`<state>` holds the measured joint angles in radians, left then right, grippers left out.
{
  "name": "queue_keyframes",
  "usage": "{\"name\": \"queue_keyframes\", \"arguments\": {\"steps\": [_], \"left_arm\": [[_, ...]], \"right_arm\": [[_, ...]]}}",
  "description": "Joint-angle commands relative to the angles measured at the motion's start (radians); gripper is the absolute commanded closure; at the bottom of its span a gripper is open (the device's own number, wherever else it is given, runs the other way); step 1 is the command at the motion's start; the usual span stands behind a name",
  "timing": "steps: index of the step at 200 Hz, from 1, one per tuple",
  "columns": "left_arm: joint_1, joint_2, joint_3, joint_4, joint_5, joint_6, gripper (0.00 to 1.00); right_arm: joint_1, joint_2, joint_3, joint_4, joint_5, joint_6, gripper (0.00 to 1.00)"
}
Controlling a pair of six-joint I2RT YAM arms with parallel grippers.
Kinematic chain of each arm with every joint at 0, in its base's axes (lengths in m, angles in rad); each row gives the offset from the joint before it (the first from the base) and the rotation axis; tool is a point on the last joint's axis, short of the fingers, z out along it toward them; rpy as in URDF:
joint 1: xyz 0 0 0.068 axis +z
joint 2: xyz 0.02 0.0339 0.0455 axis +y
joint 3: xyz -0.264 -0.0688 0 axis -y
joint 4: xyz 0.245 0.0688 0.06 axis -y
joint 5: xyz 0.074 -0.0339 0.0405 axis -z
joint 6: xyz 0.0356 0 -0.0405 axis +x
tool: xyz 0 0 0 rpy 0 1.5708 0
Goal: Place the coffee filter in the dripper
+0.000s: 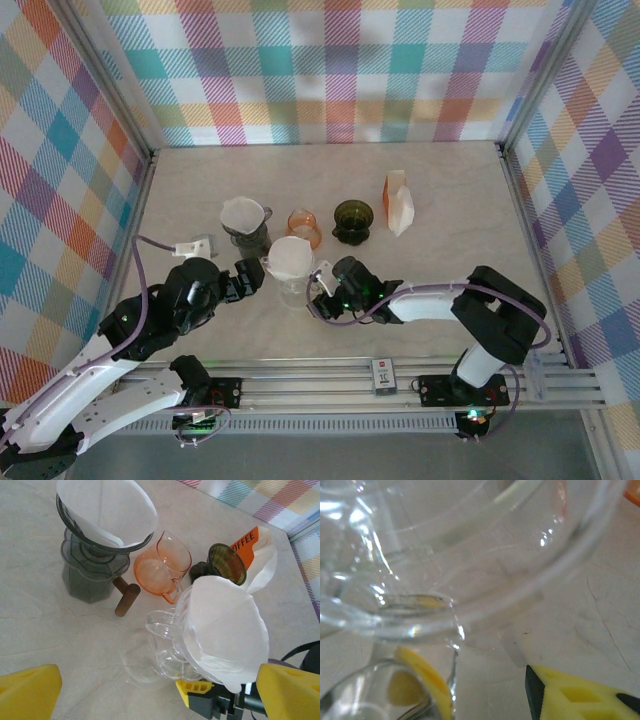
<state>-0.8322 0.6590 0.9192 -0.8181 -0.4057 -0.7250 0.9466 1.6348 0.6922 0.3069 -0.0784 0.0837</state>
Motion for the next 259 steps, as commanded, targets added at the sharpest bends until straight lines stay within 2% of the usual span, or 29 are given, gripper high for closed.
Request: {"name": "queue_keyframes", "arguments": {"steps": [1, 108, 146, 201, 228, 259], "left_arm": [[0.013, -0.010, 0.029, -0.024, -0.018, -0.007, 0.00], [0.012, -0.013, 0.035, -0.024, -0.022, -0.008, 0.00], [0.013, -0.001, 0.043, -0.022, -0.021, -0.003, 0.00], [0.012, 0.011, 0.042, -0.003, -0.011, 0.001, 0.00], [0.013, 0.021, 0.041, 0.003, -0.012, 0.002, 0.00], [0.014, 0.032, 0.035, 0.017, -0.015, 0.004, 0.00]], "right_arm": [[0.006, 0.046, 0.065, 0.033, -0.027, -0.036, 0.48], [0.005, 0.186, 0.228, 0.000, -0.015, -0.020, 0.49], [0.004, 0.196, 0.243, -0.016, -0.023, -0.012, 0.46], [0.005, 0.040, 0.115, -0.045, -0.031, 0.033, 0.31], [0.004, -0.087, 0.022, -0.066, -0.023, 0.077, 0.29], [-0.005, -0.237, -0.045, -0.126, 0.046, 0.152, 0.28]]}}
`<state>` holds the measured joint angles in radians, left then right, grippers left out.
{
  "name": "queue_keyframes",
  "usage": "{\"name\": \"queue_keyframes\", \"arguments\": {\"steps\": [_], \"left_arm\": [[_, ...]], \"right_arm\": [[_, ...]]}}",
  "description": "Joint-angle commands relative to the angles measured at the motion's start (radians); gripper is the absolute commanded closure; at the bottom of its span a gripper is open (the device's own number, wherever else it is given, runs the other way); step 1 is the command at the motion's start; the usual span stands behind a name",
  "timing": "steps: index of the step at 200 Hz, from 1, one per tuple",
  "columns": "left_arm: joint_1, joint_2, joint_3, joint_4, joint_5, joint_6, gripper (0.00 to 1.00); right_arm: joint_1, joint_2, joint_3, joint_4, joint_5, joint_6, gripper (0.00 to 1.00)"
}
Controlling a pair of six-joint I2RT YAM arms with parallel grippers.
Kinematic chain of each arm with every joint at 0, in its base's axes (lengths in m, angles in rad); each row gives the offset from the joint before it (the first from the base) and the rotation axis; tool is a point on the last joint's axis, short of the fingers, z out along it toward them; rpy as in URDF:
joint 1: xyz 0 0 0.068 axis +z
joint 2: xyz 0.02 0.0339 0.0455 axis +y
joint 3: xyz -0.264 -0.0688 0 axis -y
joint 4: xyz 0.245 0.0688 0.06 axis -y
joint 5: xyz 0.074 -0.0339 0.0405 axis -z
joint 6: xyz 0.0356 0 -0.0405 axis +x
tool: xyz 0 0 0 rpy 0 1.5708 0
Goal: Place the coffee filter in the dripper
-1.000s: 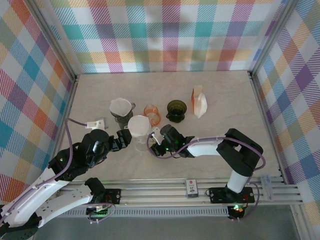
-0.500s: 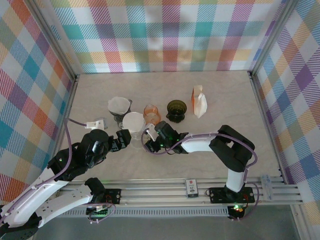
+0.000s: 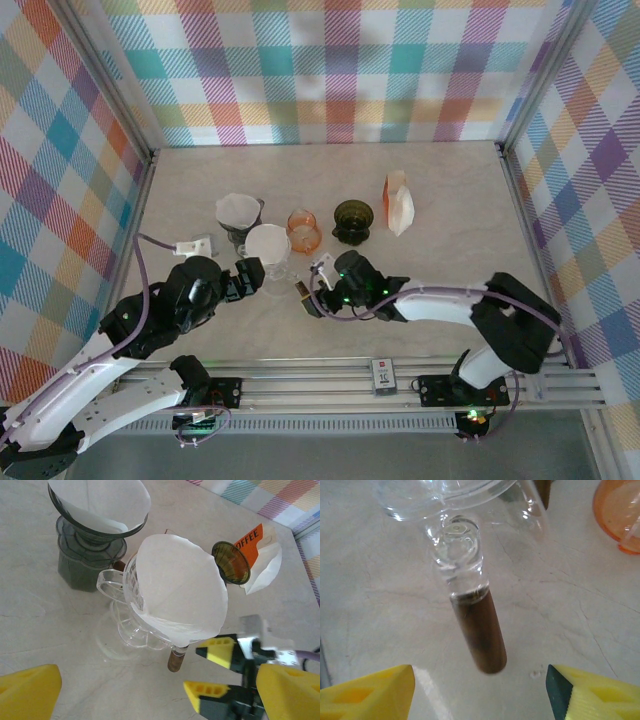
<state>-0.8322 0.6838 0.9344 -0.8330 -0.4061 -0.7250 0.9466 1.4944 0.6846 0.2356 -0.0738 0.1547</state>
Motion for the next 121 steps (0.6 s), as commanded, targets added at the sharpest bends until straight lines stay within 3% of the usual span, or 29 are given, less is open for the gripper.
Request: {"name": "queue_keyframes", "arguments": {"steps": [1, 49, 88, 121], "left_arm": [[0.014, 0.009, 0.020, 0.032, -0.015, 0.005, 0.00], [0.013, 0.040, 0.026, 0.042, -0.023, 0.021, 0.00], [0.013, 0.060, 0.027, 0.022, -0.034, 0.008, 0.00], [0.012, 0.049, 0.022, 0.015, -0.037, -0.001, 0.00]], "right_arm": [[-0.007, -0.101, -0.037, -0.059, 0.045, 0.086, 0.28], [-0.127, -0.185, 0.126, -0.259, 0.042, 0.240, 0.30], [-0.187, 0.009, 0.445, -0.512, 0.108, 0.345, 0.40], [-0.214, 0.182, 0.628, -0.541, 0.116, 0.366, 0.41]]}}
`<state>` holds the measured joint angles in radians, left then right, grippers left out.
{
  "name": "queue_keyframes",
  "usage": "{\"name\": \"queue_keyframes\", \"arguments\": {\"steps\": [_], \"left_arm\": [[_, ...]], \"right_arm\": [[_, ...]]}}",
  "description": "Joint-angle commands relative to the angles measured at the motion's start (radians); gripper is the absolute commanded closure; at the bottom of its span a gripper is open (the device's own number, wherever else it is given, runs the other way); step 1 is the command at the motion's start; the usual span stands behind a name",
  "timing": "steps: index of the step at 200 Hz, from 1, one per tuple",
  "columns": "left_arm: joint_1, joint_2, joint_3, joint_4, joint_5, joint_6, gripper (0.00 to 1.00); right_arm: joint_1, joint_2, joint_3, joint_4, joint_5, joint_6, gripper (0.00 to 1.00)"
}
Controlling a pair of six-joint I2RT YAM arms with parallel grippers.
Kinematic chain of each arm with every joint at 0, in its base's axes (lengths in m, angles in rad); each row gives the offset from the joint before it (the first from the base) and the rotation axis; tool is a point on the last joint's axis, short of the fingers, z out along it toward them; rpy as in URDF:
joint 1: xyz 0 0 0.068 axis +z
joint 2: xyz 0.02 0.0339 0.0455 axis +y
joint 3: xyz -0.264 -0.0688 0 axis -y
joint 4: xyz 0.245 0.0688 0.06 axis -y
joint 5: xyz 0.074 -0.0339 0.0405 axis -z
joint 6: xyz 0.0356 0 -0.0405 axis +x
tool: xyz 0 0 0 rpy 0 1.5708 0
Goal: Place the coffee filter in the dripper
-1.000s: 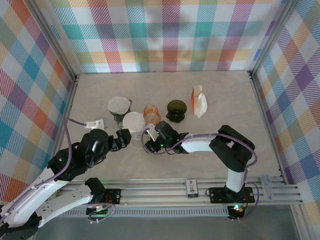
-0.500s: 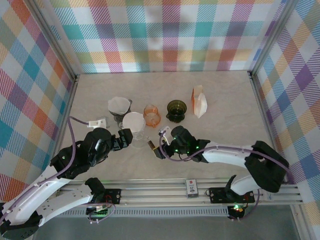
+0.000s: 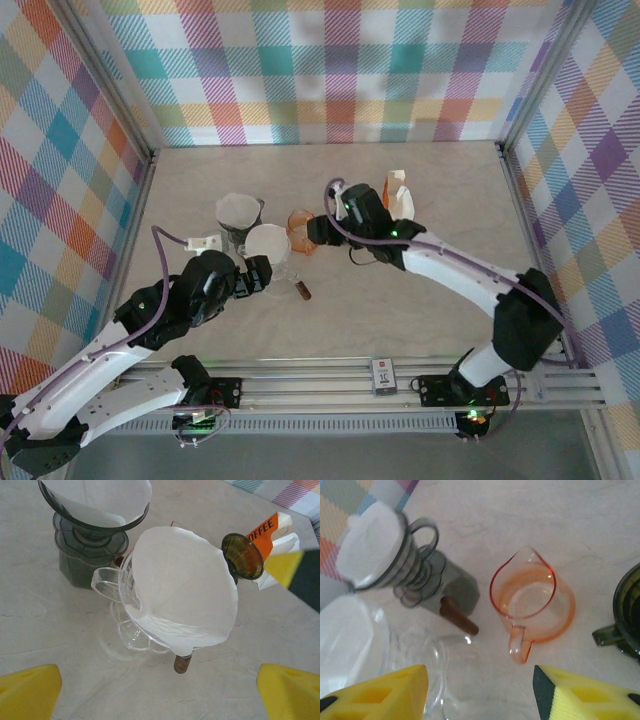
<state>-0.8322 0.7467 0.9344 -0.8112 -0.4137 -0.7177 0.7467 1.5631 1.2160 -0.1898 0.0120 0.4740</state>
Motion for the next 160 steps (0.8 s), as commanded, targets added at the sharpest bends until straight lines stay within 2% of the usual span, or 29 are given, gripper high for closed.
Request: {"name": "queue_keyframes", "arguments": {"steps": [1, 29, 65, 104, 160], "left_arm": [[0.013, -0.015, 0.023, -0.008, -0.029, -0.009, 0.00], [0.013, -0.035, 0.011, -0.008, -0.023, -0.015, 0.00], [0.013, -0.065, -0.006, -0.018, -0.026, -0.035, 0.00], [0.013, -0.087, -0.019, -0.020, -0.033, -0.042, 0.00], [0.012, -0.087, -0.021, -0.021, -0.040, -0.043, 0.00]], "right_arm": [[-0.015, 0.120, 0.103, -0.118, 0.032, 0.044, 0.41], [-0.038, 0.300, 0.294, -0.211, 0.043, -0.002, 0.46], [-0.067, 0.449, 0.422, -0.259, 0.054, -0.013, 0.52], [-0.071, 0.522, 0.478, -0.267, 0.050, -0.006, 0.57], [-0.070, 0.557, 0.504, -0.292, 0.065, -0.016, 0.77]]}}
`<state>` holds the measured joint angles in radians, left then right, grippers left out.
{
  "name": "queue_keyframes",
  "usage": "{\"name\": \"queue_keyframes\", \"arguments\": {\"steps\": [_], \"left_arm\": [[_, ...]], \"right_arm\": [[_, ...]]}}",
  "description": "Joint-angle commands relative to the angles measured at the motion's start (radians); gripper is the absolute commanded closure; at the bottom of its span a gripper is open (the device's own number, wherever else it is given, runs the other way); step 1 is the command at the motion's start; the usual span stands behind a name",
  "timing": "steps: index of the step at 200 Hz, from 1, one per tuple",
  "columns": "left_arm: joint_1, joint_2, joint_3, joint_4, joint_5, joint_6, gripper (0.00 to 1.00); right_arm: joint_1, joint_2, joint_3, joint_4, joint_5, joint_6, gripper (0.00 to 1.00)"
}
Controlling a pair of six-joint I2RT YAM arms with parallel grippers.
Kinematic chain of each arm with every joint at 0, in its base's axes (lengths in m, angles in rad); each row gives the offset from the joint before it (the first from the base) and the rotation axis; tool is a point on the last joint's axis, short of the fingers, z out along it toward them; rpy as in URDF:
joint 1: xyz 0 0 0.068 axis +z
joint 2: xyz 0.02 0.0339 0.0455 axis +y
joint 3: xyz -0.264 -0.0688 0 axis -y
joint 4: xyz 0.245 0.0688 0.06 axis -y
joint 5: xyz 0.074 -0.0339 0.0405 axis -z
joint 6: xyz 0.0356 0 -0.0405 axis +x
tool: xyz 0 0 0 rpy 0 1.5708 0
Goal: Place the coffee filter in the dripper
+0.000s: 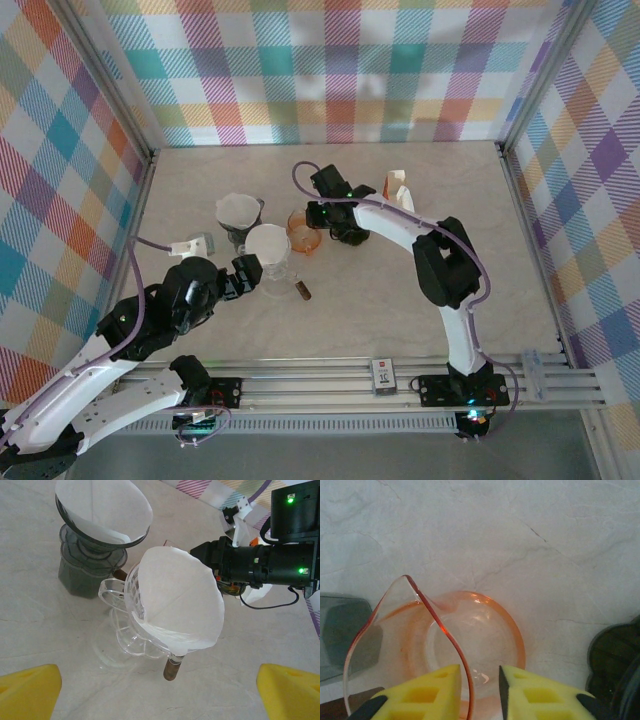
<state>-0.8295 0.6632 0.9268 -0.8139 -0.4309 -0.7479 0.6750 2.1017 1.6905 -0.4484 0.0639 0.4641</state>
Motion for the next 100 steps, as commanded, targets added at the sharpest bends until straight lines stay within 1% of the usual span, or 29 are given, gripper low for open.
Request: {"name": "queue_keyframes", "arguments": {"steps": [1, 64, 100], "left_arm": [[0.010, -0.004, -0.014, -0.018, -0.022, -0.013, 0.00], [0.010, -0.003, -0.020, -0.016, -0.022, -0.017, 0.00], [0.010, -0.003, -0.018, -0.018, -0.023, -0.018, 0.00]], "right_arm": [[0.001, 0.018, 0.029, -0.033, 0.015, -0.007, 0.78], [0.001, 0.004, 0.039, -0.032, 0.024, -0.027, 0.93], [0.003, -0.040, 0.032, -0.016, 0.040, -0.058, 0.99]]}}
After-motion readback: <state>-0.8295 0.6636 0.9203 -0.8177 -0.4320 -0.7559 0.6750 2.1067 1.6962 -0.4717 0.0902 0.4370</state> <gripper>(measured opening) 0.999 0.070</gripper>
